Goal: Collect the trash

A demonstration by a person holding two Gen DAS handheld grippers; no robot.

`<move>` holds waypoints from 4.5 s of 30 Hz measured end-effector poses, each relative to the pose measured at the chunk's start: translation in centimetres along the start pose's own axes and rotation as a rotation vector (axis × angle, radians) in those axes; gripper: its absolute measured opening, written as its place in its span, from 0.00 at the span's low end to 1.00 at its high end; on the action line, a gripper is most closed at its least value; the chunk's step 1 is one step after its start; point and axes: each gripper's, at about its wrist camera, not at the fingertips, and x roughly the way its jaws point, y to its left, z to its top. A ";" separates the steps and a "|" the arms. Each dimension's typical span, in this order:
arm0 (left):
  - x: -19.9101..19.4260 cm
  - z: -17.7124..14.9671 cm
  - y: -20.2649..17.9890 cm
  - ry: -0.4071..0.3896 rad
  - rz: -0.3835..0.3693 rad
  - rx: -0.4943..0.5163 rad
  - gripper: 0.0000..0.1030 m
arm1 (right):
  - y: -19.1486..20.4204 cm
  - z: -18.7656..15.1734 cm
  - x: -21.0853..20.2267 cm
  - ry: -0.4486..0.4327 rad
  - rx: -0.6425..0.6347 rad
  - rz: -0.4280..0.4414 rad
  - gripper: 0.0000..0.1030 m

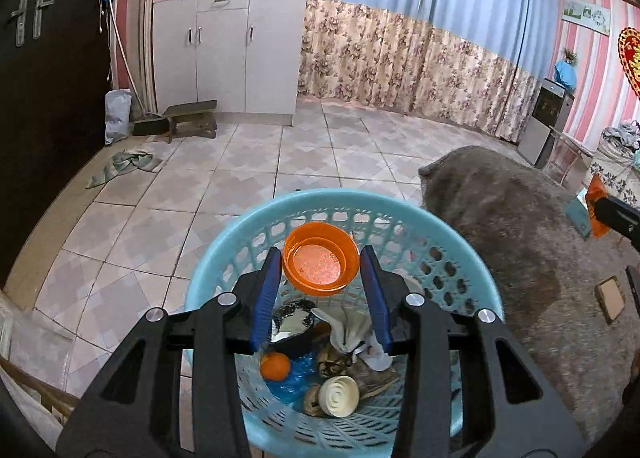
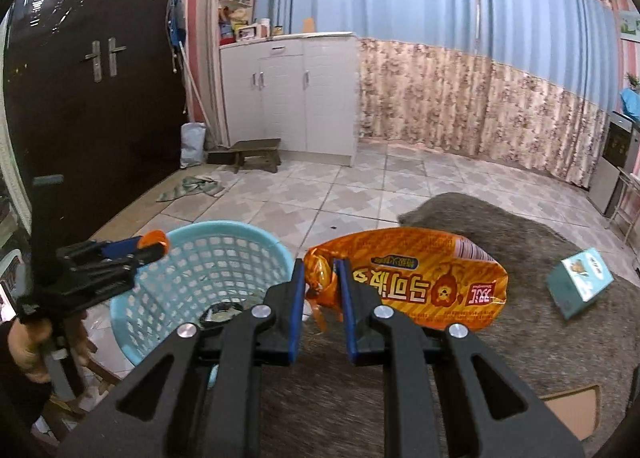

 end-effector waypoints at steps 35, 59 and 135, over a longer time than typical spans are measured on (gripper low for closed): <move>-3.8 -0.3 5.7 -0.075 0.122 -0.053 0.91 | 8.2 -3.9 10.2 0.154 -0.015 0.140 0.57; -11.3 -1.0 -9.2 -0.164 -0.091 0.028 0.95 | -5.3 -3.5 -8.0 -0.039 0.075 -0.168 0.96; -17.1 -12.5 -26.2 -0.193 -0.437 0.261 0.95 | -10.1 -17.5 -28.9 -0.161 0.322 -0.760 0.96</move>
